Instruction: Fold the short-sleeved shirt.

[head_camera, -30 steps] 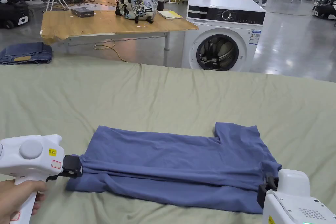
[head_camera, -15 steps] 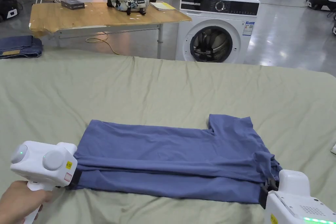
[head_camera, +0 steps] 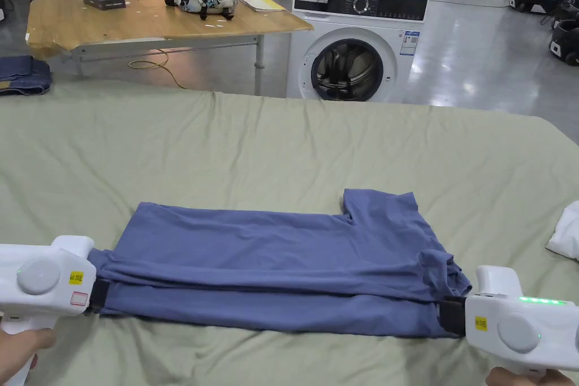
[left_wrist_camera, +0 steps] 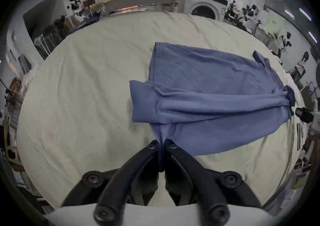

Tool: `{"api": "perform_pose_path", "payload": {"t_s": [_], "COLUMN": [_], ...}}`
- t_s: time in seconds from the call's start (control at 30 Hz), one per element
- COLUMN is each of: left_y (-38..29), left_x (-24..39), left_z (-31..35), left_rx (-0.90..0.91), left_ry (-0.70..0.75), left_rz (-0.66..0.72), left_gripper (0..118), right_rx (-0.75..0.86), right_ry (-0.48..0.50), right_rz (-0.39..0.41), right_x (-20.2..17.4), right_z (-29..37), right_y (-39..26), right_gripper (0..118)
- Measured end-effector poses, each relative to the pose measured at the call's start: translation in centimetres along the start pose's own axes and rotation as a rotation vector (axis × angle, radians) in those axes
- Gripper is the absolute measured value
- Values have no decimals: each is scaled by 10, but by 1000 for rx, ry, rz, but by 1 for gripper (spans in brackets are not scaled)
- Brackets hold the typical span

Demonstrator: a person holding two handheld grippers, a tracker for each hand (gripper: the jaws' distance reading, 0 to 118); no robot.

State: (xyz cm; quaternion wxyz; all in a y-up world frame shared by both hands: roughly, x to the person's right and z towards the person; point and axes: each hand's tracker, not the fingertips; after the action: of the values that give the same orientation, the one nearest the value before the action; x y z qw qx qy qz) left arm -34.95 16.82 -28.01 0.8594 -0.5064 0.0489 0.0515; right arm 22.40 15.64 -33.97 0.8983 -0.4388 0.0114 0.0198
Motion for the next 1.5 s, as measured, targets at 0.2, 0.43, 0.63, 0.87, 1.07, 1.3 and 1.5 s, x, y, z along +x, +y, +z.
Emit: {"api": "perform_pose_path", "payload": {"t_s": [0.2,0.43,0.63,0.87,1.07,1.3,1.5], "left_y": [-2,-9,-7,6,-12,-86,-140], "left_x": [-1,2,-4,-12,-25,-41,-43], "left_z": [0,-7,5,44,83,93,69], "left_rx": [3,2,54,147,184,141,69], "left_ry": [-6,5,-18,-56,-59,-63,-55], "left_rz": [-1,-13,-9,18,29,39,64], "left_gripper": [0,0,0,0,0,0,0], "right_rx": [-188,-120,-56,40,78,10,-104], "right_ry": [27,-7,19,9,7,28,2], "right_rz": [29,94,47,85,120,129,128], "right_x": [13,-4,-1,5,1,5,-3], "right_z": [-46,-36,-9,37,89,112,95], "right_y": [-4,-15,-7,23,13,-63,-133], "right_gripper": [73,5,3,3,3,3,3]}}
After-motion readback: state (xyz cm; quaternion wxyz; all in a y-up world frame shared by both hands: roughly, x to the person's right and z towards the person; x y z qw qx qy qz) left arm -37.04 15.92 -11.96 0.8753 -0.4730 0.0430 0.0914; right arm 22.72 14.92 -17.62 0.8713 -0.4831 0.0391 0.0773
